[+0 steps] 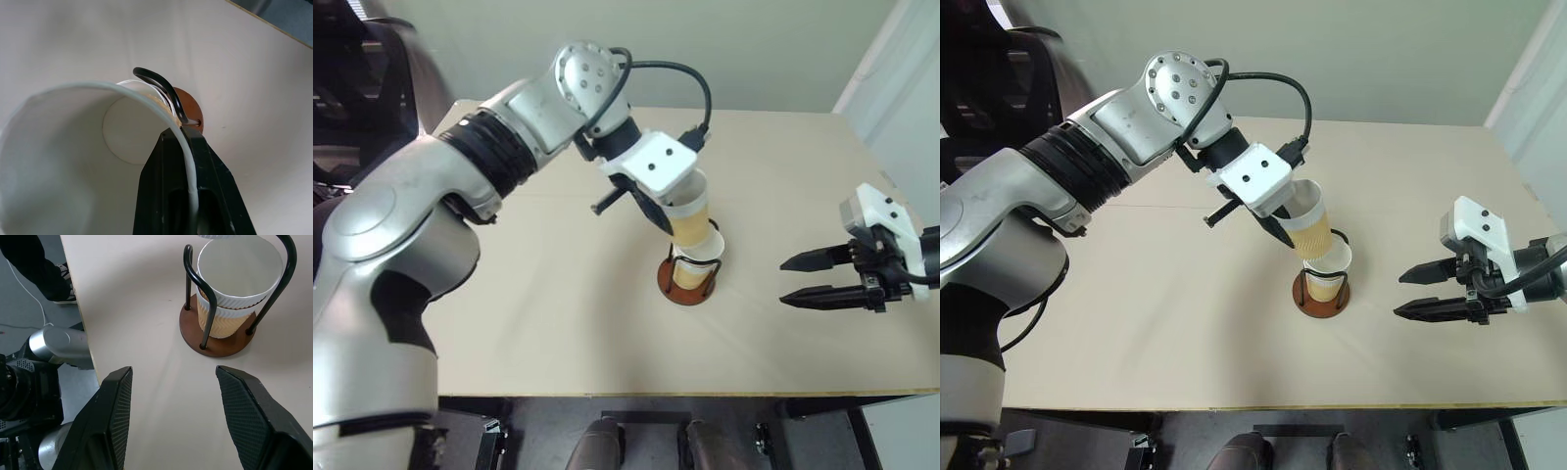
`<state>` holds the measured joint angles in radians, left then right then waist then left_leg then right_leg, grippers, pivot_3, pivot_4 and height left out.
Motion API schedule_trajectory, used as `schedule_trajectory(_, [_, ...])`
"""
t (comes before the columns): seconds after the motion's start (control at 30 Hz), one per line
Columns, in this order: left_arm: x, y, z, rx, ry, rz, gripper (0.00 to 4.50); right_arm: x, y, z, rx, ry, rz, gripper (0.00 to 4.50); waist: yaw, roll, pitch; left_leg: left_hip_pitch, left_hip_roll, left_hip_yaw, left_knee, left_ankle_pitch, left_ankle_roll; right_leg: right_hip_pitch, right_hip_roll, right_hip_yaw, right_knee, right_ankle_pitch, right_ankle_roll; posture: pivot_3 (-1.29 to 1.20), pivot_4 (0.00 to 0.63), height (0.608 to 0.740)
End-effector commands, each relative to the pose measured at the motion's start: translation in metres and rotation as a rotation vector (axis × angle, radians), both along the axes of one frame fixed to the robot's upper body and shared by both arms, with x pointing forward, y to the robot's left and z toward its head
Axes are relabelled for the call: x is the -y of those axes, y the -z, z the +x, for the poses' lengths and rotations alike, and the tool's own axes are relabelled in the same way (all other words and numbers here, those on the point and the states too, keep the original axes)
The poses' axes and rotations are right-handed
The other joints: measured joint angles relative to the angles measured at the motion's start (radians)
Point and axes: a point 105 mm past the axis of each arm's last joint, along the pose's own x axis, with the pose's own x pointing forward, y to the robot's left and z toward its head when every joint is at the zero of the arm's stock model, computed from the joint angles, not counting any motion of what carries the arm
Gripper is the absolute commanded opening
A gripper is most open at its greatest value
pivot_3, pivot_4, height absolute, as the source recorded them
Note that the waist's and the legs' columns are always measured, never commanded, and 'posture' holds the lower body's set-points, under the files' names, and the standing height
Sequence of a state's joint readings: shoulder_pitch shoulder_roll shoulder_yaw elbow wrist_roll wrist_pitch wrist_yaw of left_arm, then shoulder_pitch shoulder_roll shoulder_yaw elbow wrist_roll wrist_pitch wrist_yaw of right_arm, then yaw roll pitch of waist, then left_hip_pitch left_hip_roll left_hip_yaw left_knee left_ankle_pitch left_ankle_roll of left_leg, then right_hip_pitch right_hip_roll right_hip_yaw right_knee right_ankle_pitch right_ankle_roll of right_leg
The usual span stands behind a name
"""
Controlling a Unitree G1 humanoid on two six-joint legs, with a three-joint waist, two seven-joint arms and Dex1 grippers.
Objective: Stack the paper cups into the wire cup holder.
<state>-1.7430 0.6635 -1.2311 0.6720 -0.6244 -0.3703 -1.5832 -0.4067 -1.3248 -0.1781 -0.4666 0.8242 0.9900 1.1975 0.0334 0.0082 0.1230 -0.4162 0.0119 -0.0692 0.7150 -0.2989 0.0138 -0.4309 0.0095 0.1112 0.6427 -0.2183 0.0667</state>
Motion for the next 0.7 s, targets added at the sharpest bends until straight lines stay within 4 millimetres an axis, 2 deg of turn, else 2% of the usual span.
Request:
schedule_trajectory(0.03, [0.0014, -0.0105, -0.0060, 0.037, 0.047, 0.023, 0.03, -0.0020, -0.0132, -0.0016, 0.061, -0.010, 0.000, 2.71, 0.000, 0.000, 0.000, 0.000, -0.001, 0.001, 0.000, 0.000, 0.001, 0.000, 0.001, 0.000, 0.000, 0.000, 0.000, 0.00, 0.150, 0.740])
schedule_trajectory(0.7, [0.0018, -0.0051, 0.0006, 0.082, 0.060, 0.045, 0.03, -0.0028, -0.0097, 0.0001, 0.077, -0.003, 0.000, 2.71, 0.000, 0.002, 0.000, 0.000, 0.000, 0.000, 0.000, -0.001, 0.001, 0.000, 0.000, 0.000, 0.000, 0.000, 0.000, 0.00, 0.150, 0.740])
